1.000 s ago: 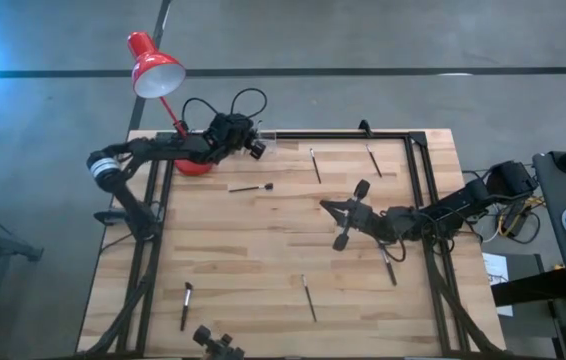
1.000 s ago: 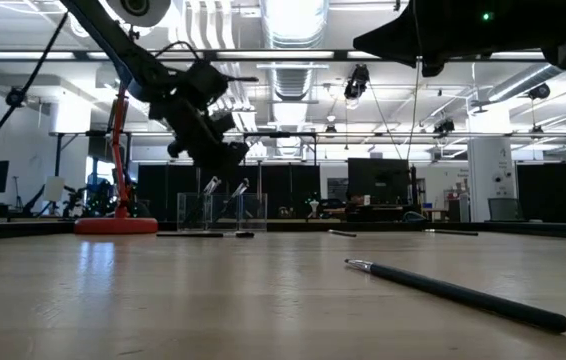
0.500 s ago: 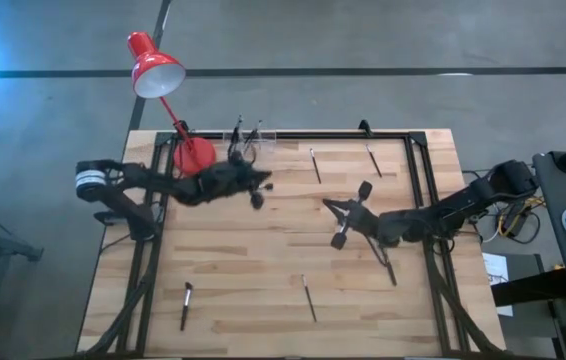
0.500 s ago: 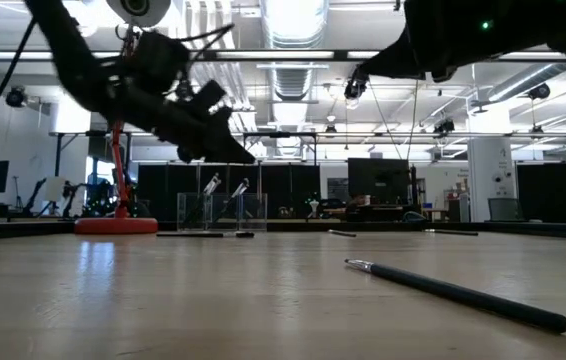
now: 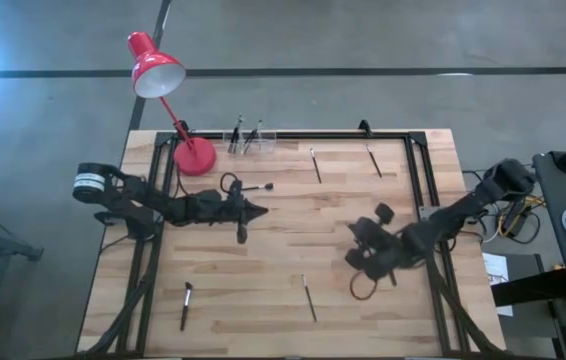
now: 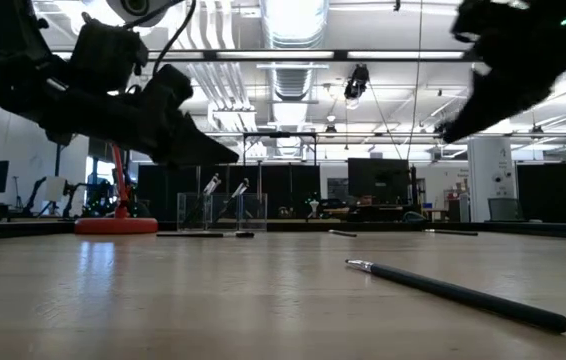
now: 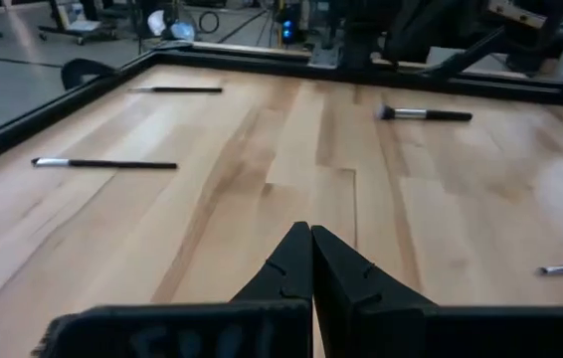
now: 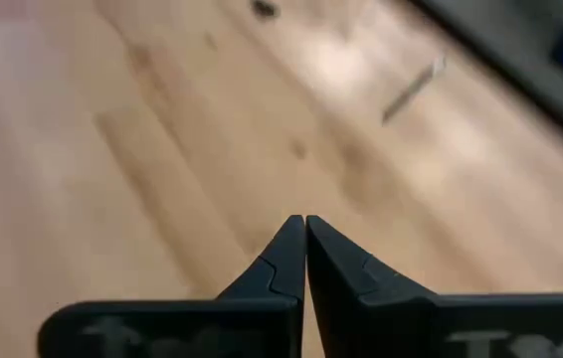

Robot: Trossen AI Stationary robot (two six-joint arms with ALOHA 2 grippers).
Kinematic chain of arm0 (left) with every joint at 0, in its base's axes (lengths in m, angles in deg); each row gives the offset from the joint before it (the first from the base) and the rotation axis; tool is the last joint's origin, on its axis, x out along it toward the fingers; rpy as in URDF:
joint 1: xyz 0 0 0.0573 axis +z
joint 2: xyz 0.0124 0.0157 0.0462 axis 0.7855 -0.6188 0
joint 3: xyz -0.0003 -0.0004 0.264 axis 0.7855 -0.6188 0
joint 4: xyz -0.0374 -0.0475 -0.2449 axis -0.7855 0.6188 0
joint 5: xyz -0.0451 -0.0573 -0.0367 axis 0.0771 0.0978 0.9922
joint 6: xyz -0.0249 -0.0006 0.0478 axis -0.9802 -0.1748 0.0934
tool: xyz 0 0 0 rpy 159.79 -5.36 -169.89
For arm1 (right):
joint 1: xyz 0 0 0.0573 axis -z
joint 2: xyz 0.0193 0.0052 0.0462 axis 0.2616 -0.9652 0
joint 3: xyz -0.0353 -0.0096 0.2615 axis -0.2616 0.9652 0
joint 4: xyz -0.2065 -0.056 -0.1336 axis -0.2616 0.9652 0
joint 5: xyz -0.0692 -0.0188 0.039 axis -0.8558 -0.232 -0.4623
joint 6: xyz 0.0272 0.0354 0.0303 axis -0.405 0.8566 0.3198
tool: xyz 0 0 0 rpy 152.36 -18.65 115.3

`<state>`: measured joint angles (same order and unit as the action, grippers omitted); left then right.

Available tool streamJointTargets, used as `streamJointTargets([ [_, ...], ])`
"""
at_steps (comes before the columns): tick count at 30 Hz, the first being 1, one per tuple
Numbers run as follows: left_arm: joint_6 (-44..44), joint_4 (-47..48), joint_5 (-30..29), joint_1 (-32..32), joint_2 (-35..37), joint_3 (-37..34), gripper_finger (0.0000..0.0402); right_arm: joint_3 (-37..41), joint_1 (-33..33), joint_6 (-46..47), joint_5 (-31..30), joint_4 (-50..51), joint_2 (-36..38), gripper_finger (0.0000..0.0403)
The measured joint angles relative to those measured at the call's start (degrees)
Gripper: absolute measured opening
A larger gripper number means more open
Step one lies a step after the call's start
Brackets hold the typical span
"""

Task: Pick & Place Makeup Supplies
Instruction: Put the makeup brush into the transparent organizer

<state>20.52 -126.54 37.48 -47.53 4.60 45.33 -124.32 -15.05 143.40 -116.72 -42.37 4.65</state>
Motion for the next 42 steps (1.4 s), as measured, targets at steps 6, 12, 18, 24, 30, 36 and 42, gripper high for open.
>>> streamJointTargets([
  [6,-0.19,-0.12,-0.66,-0.78,-0.02,1.1,0.0,-0.29,-8.48,17.28,6.82,9.24,-2.48,0.0009],
  [12,-0.56,0.02,-1.3,-0.76,-0.04,0.99,0.0,2.02,-14.05,29.52,9.77,10.62,-4.97,0.0009],
  [18,-0.8,0.01,-1.29,-0.76,-0.04,0.99,0.0,3.29,-16.05,37.24,15.59,12.35,-5.83,0.0035],
  [24,-1.55,0.63,-1.28,-0.76,-0.04,0.88,0.0,4.11,-16.05,41.26,20.94,12.47,-7.86,0.009],
  [30,-1.62,1.54,-1.29,-0.76,-0.07,0.86,0.0,4.86,-16.04,45.7,21.45,13.19,-9.11,0.014],
  [36,-1.74,1.57,-1.28,-0.76,-0.07,0.86,0.0,8.49,-16.02,54.56,20.9,17.23,-8.93,0.016],
  [42,-1.82,1.59,-1.28,-0.76,-0.07,0.86,0.0,14.94,-16.09,57.63,16.95,9.23,-8.57,0.0145],
])
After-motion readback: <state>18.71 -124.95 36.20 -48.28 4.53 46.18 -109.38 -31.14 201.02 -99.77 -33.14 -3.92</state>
